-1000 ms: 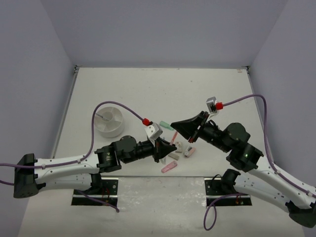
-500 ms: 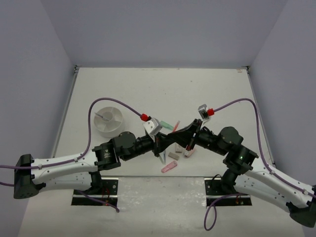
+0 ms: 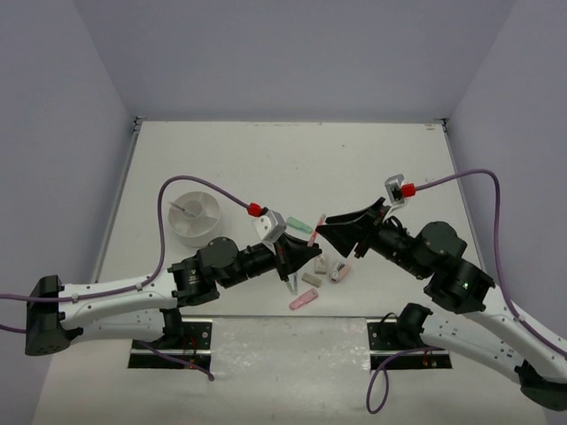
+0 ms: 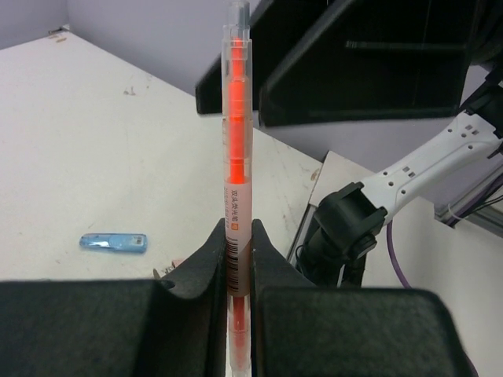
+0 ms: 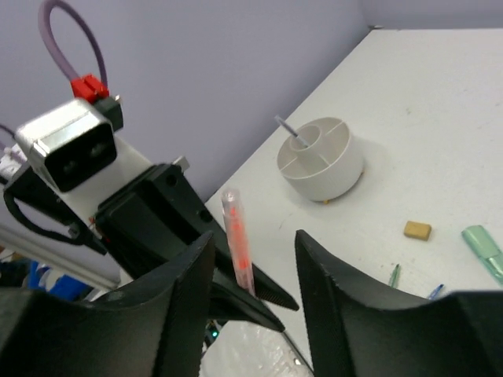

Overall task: Sort the stationery into containers
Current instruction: Close the pen cap on the pen.

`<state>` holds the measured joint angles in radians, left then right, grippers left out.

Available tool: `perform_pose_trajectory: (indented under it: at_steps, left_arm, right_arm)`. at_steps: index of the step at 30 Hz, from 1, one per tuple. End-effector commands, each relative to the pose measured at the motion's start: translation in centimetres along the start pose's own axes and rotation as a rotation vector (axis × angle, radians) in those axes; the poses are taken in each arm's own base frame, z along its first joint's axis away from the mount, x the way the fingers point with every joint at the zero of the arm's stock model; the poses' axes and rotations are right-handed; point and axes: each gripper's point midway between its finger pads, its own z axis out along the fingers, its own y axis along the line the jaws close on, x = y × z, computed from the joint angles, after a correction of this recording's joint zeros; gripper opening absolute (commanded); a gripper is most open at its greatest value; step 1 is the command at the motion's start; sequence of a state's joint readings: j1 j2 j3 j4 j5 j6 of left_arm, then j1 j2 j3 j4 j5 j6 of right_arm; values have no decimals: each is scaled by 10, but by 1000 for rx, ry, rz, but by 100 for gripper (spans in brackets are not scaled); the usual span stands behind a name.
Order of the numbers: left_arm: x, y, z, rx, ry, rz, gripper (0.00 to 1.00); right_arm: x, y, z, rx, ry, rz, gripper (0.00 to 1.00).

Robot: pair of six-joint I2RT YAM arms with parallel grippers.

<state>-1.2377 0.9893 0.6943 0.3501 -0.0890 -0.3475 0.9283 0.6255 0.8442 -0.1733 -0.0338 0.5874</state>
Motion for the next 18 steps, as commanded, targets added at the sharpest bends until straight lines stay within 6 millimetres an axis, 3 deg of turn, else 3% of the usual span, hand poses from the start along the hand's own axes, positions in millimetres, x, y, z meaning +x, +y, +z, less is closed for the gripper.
perform_pose_trajectory:
  at_steps: [1,7,16,18]
  left_arm:
    - [-1,-7,-2,38,-33,-23,0]
    - [3,-7,-2,45,-22,-25,0]
    - [5,-8,2,45,-15,-26,0]
    - [5,-6,3,36,-14,-26,0]
  right_arm:
    - [-19,-18,-1,140,-45,-7,53]
    - [-21,-9,4,104,-27,-20,54]
    - [-17,-1,10,58,-9,-14,38]
    - [-14,0,11,47,-2,-10,28]
